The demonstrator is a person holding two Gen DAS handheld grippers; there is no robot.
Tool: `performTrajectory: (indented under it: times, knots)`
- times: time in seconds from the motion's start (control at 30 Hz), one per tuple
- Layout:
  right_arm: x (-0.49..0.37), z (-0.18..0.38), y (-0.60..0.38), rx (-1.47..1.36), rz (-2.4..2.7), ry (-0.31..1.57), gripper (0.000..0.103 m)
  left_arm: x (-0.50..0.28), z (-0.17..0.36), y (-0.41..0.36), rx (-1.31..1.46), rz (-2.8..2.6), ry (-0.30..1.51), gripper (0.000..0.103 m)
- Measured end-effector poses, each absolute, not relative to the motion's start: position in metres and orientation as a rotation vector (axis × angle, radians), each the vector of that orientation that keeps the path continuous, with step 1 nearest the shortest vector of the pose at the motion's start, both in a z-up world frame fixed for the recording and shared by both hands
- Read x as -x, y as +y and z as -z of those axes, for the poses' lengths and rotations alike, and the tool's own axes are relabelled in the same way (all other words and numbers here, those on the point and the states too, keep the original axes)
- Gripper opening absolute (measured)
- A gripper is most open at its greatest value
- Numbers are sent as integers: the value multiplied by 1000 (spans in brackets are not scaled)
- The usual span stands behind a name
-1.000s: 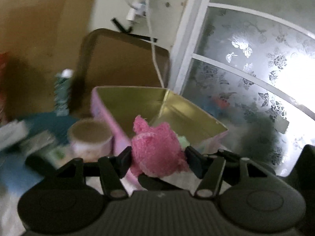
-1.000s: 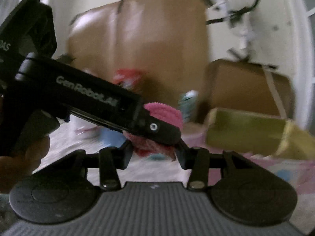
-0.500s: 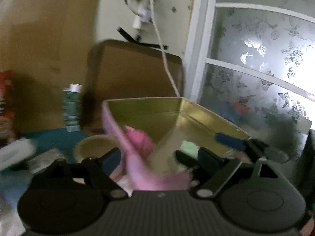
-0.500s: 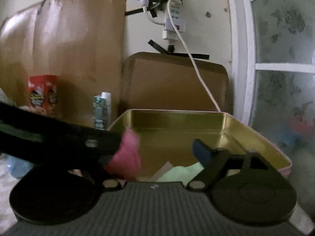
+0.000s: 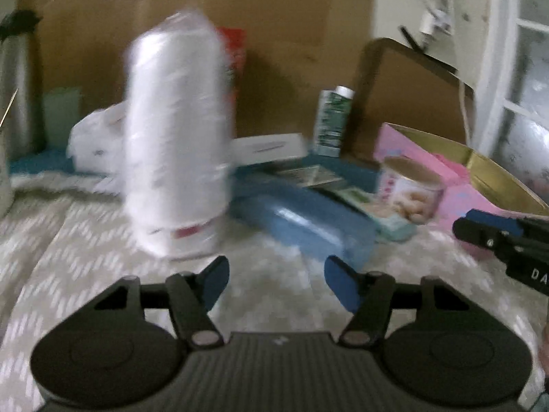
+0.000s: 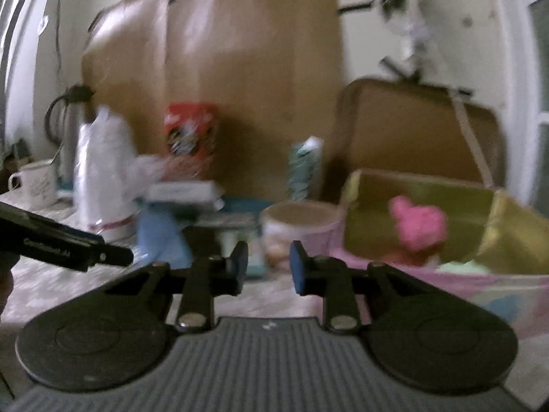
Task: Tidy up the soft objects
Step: 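Grasp the blue glasses case with the right gripper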
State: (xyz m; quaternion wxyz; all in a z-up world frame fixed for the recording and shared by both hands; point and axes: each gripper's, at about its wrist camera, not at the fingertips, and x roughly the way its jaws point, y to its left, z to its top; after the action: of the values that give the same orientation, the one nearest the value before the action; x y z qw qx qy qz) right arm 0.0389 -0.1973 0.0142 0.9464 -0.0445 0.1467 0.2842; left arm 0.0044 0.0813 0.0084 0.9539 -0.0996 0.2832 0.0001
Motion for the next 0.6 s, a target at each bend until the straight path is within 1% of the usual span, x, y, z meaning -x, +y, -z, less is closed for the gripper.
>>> performTrajectory:
  times: [0.1,0.17,0.23,0.3,0.37,0.4,0.47,0.53,0.6]
  knots:
    - [-40,-14,-174,119,-638,326,30,0,-11,99,304,7,518,61]
    - [-42,-13,-156,160,-672,335,38,2,-12,106,346,11,501,61]
    - [-44,-11,-141,202,-699,336,51,5,-12,113,384,16,485,63]
    - [-48,-8,-127,238,-714,341,59,5,-11,120,419,21,482,63]
    - [-53,-5,-116,258,-727,356,65,7,-10,126,446,23,482,63]
    - [-57,-5,-111,266,-738,365,66,6,-9,127,456,24,481,63]
    - [-63,-2,-101,286,-749,403,65,4,-6,129,469,27,481,63]
    - [-67,2,-94,300,-767,453,56,4,-5,128,473,29,481,63]
    - [-61,2,-95,306,-774,451,56,5,-5,128,474,33,483,63]
